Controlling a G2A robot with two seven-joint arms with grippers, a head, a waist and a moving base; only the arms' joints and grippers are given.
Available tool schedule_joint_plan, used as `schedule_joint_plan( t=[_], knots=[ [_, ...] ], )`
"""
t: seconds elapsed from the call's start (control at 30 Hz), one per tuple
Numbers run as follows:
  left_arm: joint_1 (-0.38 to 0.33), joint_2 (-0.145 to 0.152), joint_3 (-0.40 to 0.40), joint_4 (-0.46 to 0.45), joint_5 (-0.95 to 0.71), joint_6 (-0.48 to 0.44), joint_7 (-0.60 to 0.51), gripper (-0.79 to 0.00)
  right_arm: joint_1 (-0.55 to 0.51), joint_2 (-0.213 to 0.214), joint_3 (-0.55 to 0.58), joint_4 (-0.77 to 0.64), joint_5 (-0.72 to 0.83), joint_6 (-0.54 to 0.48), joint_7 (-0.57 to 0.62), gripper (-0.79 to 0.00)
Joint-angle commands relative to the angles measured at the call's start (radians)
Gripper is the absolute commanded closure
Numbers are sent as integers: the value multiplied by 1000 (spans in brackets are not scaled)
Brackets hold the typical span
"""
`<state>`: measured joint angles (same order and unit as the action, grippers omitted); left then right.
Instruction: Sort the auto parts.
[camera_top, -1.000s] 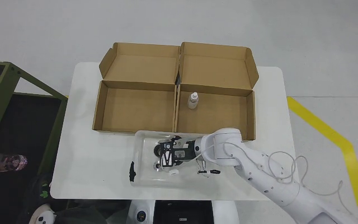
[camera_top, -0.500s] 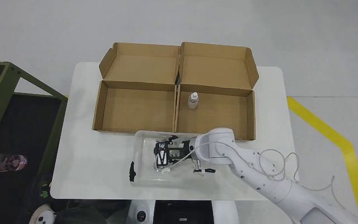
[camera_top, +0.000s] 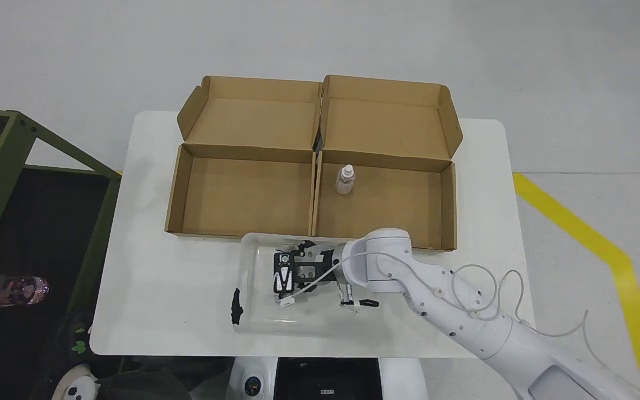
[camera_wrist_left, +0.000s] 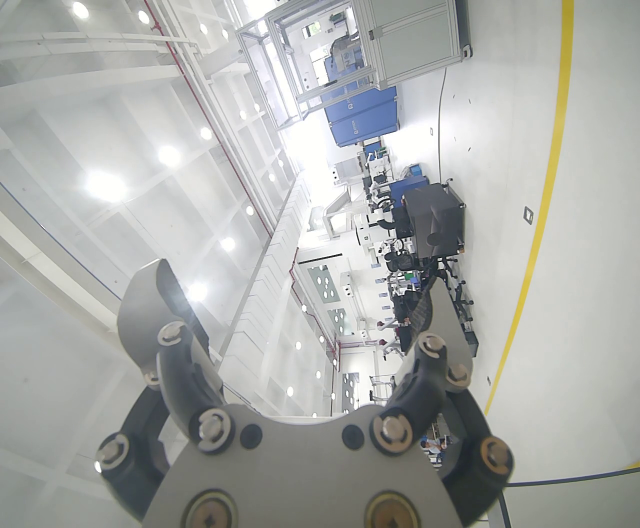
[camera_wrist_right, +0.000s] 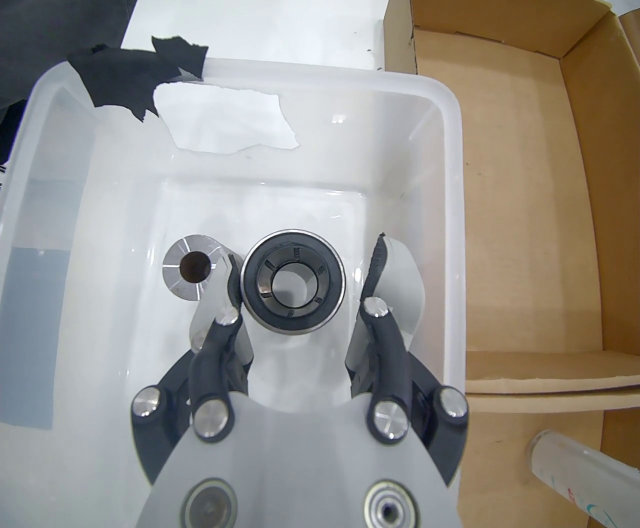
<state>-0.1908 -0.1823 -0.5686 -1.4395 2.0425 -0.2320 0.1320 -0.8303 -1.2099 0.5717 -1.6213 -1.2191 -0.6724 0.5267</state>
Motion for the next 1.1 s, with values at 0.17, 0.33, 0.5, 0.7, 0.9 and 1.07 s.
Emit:
schedule_joint_plan(
  t=[0.17,0.33,0.5,0.7,0.9,1.07],
  knots=[
    [0,0,0,0,0,0,0,-785,6,-12,-5,23,-6,0,-2,-459],
    [0,0,0,0,0,0,0,-785,6,-19,-6,39,-8,-3,-2,-459],
    [0,0,0,0,0,0,0,-785,5,-26,-9,54,-10,-8,-1,-480],
    [0,0,0,0,0,0,0,-785,5,-34,-9,69,-10,-17,-2,-483],
    [0,0,0,0,0,0,0,-785,5,-39,-2,74,-3,-33,-13,-215],
    [0,0,0,0,0,0,0,-785,0,-40,7,72,7,-51,-28,0]
  ],
)
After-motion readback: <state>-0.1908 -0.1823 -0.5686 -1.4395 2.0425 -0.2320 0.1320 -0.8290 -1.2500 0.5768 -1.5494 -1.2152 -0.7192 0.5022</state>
